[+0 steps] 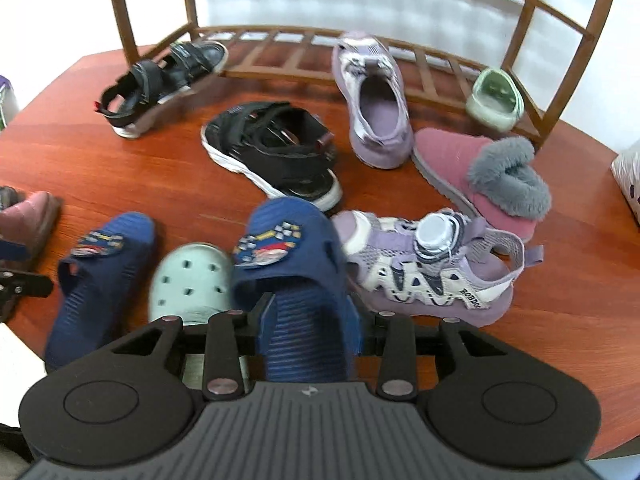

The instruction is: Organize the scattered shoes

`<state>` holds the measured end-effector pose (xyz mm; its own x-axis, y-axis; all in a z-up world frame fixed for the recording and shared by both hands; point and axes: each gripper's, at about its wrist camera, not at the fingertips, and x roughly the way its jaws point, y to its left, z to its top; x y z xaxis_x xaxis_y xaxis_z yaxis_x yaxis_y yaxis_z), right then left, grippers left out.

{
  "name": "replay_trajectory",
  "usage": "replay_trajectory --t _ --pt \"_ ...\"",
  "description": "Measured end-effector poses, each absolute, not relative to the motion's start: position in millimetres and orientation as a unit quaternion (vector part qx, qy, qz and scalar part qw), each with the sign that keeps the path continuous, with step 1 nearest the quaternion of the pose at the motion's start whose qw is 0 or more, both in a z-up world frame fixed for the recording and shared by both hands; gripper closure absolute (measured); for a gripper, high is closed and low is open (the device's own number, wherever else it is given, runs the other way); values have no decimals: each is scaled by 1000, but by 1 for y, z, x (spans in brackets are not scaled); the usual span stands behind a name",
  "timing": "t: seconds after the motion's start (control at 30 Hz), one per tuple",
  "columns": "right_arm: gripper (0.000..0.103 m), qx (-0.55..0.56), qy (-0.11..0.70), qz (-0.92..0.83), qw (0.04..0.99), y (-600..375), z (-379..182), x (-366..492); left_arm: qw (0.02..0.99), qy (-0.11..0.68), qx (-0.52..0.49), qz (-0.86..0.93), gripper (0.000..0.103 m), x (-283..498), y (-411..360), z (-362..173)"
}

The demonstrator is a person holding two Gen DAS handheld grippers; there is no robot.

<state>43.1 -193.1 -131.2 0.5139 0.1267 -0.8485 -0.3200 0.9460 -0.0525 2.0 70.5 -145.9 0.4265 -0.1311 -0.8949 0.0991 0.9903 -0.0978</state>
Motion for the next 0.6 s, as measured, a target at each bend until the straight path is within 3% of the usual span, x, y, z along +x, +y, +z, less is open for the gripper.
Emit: replay_trajectory --t 0.2,0.4,0.5,0.53,0.6 --pt "61 -114 478 130 861 -196 -151 59 845 532 -11 -58 43 5 65 -157" --pt "61 -122 471 129 864 -195 -161 69 847 530 -16 -40 55 11 67 -171" --pt "73 -123 468 129 866 -195 -163 72 847 530 -22 -35 61 13 66 -177" --pt "82 -121 468 128 866 -195 -163 72 846 531 -25 -35 71 14 66 -179" --pt "89 -116 468 126 867 -195 -162 71 847 531 -26 -23 88 14 65 -181"
